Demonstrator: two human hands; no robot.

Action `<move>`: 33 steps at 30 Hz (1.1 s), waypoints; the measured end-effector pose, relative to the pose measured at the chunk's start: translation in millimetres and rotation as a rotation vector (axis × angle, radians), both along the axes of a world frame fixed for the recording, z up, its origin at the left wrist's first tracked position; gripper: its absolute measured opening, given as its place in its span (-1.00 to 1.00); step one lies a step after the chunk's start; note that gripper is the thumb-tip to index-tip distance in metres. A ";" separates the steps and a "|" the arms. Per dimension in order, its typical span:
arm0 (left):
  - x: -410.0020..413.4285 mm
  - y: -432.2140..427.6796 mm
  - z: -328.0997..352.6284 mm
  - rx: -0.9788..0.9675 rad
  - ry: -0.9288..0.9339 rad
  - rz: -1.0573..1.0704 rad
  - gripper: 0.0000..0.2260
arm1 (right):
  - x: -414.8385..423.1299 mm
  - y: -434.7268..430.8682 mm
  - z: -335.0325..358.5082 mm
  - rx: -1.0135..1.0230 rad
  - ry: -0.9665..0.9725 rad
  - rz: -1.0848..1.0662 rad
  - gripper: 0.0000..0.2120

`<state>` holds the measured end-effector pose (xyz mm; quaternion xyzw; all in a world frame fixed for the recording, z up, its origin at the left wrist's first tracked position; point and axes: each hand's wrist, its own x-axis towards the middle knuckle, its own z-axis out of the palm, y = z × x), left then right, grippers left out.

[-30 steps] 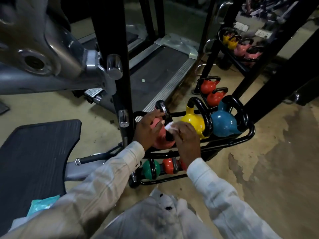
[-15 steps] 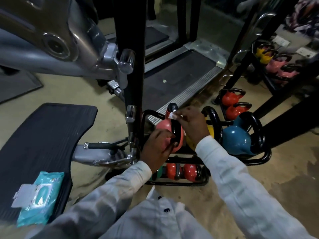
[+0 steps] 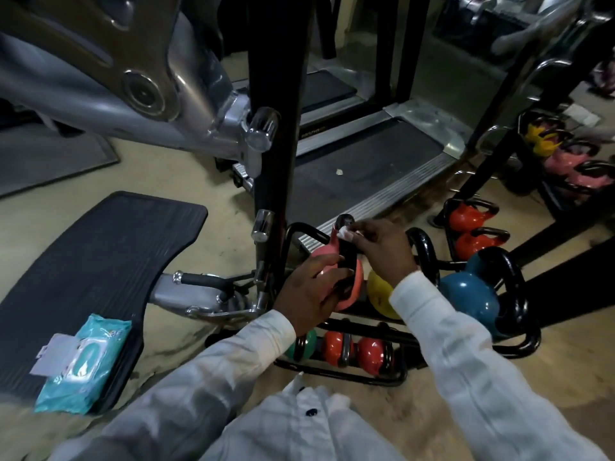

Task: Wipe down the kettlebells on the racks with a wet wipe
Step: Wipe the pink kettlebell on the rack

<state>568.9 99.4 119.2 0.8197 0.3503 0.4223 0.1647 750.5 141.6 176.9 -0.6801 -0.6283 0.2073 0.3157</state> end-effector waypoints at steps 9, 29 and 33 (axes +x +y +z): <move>4.0 17.4 9.8 0.065 0.082 -0.006 -0.72 | -1.9 48.3 17.7 -0.040 0.007 0.060 -0.92; -2.1 28.7 18.2 -0.064 0.079 -0.036 -0.64 | 7.2 102.2 22.3 -0.409 -0.040 0.197 -0.81; -0.8 27.8 19.1 -0.088 0.090 -0.024 -0.64 | -9.0 110.3 36.3 -0.434 -0.408 0.404 -0.85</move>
